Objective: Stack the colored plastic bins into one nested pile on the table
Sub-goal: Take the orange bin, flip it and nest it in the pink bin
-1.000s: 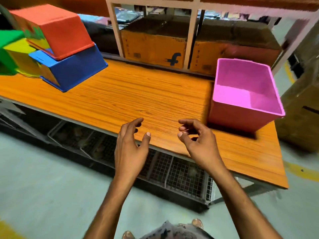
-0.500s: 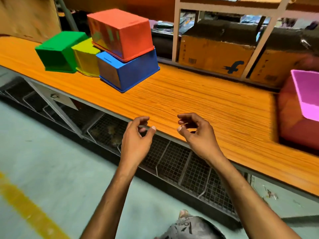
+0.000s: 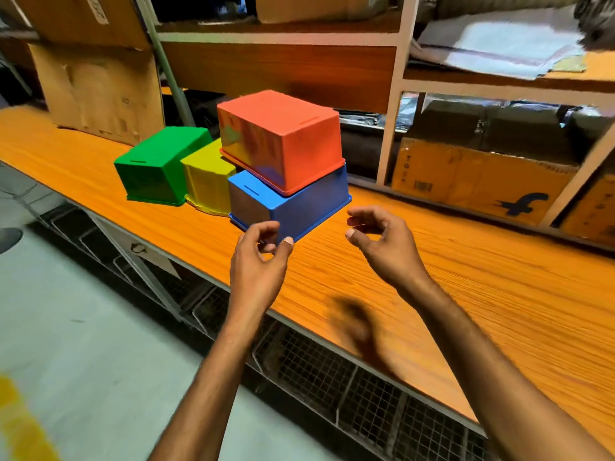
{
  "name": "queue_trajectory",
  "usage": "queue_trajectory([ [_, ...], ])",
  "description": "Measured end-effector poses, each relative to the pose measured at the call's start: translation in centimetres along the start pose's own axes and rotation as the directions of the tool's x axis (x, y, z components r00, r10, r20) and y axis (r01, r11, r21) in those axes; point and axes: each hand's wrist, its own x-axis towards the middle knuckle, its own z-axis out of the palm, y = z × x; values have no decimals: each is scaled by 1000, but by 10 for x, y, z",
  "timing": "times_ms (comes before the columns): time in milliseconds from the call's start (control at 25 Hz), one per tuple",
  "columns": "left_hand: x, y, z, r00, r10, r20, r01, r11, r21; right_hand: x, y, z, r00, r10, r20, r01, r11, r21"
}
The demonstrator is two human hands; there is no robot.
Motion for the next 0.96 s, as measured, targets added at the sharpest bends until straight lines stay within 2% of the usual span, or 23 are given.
queue_trajectory([
  [240,117,4,10,994,76,-84,-79,996,-39,110,-15,39,987,-58,-147,59,998,4],
  [400,191,9,17,997,74,-12,-74,997,-36,188,-18,66,975,-62,-211,37,992,-118],
  [600,245,9,28,993,56,106,-56,998,1,271,-10,92,958,-24,-284,-33,981,-191],
  [720,259,-1,37,977,-9,215,1,999,38,302,1,100,957,85,-277,-136,976,-168],
  [800,261,-8,41,967,-4,256,-10,998,55,312,6,99,966,122,-230,-152,981,-117],
  [960,262,-18,39,975,66,210,-75,997,32,305,9,91,985,68,-157,-80,994,-71],
])
